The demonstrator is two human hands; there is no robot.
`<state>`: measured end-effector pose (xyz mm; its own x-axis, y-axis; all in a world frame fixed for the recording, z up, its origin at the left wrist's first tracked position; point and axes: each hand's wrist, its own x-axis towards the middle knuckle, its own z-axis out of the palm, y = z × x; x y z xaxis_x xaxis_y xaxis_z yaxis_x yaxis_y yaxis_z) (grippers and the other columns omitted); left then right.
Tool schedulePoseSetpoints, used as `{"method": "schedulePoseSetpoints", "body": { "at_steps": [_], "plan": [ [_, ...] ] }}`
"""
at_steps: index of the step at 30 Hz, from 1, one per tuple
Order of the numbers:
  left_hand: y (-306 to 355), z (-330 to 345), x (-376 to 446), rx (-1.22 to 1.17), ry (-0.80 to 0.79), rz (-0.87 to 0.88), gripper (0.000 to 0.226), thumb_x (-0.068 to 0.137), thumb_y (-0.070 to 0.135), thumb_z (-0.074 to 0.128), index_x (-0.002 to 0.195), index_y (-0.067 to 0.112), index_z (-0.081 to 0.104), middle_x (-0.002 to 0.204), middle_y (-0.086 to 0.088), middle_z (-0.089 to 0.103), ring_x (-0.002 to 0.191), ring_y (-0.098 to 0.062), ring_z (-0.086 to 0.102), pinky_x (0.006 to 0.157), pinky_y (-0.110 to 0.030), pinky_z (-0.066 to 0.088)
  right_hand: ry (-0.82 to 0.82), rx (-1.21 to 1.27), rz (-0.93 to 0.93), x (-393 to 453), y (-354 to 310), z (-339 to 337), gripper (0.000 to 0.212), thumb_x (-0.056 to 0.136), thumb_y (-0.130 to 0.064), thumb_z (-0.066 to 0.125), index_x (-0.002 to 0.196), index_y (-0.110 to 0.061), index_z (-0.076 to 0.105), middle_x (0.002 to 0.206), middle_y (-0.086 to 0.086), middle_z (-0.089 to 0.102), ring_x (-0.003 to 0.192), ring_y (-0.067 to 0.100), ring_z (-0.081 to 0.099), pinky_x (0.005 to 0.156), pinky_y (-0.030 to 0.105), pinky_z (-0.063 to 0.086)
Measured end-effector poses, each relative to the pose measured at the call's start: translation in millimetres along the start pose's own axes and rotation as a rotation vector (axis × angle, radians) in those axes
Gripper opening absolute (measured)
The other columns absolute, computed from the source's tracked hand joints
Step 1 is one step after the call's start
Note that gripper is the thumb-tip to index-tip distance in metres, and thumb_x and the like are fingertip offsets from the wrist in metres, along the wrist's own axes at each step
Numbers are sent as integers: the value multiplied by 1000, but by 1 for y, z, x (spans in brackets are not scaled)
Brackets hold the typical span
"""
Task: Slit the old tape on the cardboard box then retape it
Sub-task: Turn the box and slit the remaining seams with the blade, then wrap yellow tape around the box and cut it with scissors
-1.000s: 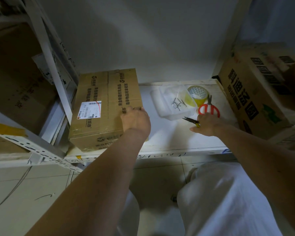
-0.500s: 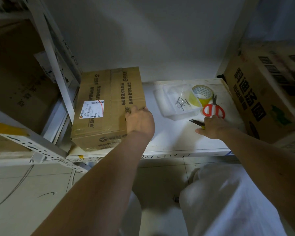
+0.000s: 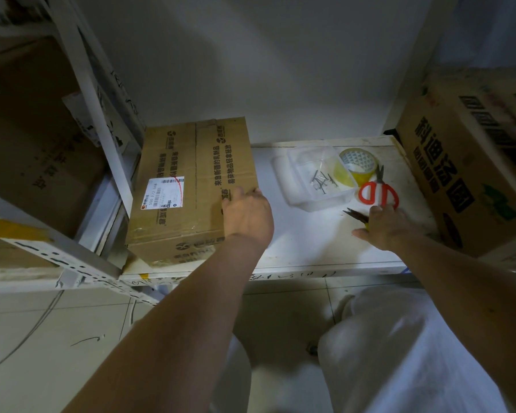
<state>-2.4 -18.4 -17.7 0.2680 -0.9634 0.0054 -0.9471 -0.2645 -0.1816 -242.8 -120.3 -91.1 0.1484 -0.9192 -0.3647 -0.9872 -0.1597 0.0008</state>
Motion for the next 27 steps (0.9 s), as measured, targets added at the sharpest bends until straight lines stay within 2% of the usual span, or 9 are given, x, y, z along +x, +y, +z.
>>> {"method": "schedulePoseSetpoints", "body": {
  "at_steps": [4, 12, 15, 17, 19, 22, 24, 27],
  "plan": [
    [-1, 0, -1, -4, 3, 10, 39, 93, 12, 37, 130, 10, 49, 108, -4, 64, 117, -28, 44, 86, -38, 42, -6, -27, -3, 1, 0, 3, 82, 89, -59, 49, 144, -4, 25, 149, 24, 27, 136, 39, 32, 108, 46, 36],
    [0, -1, -3, 2, 7, 14, 40, 93, 11, 35, 131, 9, 49, 110, -5, 65, 117, -28, 44, 89, -41, 42, -44, -71, -17, 5, 1, 4, 86, 88, -65, 45, 146, -6, 23, 152, 24, 22, 138, 40, 27, 108, 47, 34],
    [0, -1, -3, -9, 33, -10, 36, 93, 9, 35, 122, 9, 55, 105, -5, 66, 113, -28, 46, 87, -41, 43, -36, -96, -22, 9, 0, 2, 84, 88, -66, 44, 144, -6, 26, 150, 25, 25, 138, 40, 27, 108, 47, 35],
    [2, -4, -3, -28, 51, -27, 31, 89, 9, 38, 110, 9, 60, 100, -6, 67, 109, -28, 50, 85, -38, 42, 18, -94, -41, 15, 3, -1, 75, 89, -64, 42, 138, -7, 38, 140, 23, 39, 132, 38, 38, 103, 47, 42],
    [3, -10, 0, -59, 65, -47, 24, 85, 9, 42, 95, 9, 64, 93, -6, 67, 102, -27, 53, 85, -37, 39, 112, -19, -36, 22, 4, -8, 53, 93, -51, 42, 127, -11, 50, 124, 18, 52, 116, 35, 50, 92, 46, 49],
    [5, -17, 11, -83, 121, -82, 21, 85, 15, 44, 84, 11, 65, 90, -5, 65, 99, -27, 52, 87, -40, 35, 299, -15, 8, 32, 3, -24, 33, 95, -21, 43, 124, -6, 50, 110, 17, 57, 101, 32, 58, 77, 39, 50],
    [6, -20, 21, -95, 160, -75, 22, 86, 17, 43, 85, 12, 64, 95, -5, 63, 100, -27, 51, 87, -41, 35, 349, -40, 24, 41, 3, -34, 34, 93, -11, 44, 127, -7, 45, 112, 18, 54, 100, 32, 58, 73, 36, 48],
    [13, -25, 38, -140, 194, -21, 24, 88, 18, 42, 92, 13, 64, 101, -6, 60, 103, -26, 48, 88, -41, 34, 325, 29, 7, 62, 5, -46, 49, 89, -2, 48, 136, -17, 43, 128, 16, 42, 107, 33, 55, 83, 38, 49]
  ]
}}
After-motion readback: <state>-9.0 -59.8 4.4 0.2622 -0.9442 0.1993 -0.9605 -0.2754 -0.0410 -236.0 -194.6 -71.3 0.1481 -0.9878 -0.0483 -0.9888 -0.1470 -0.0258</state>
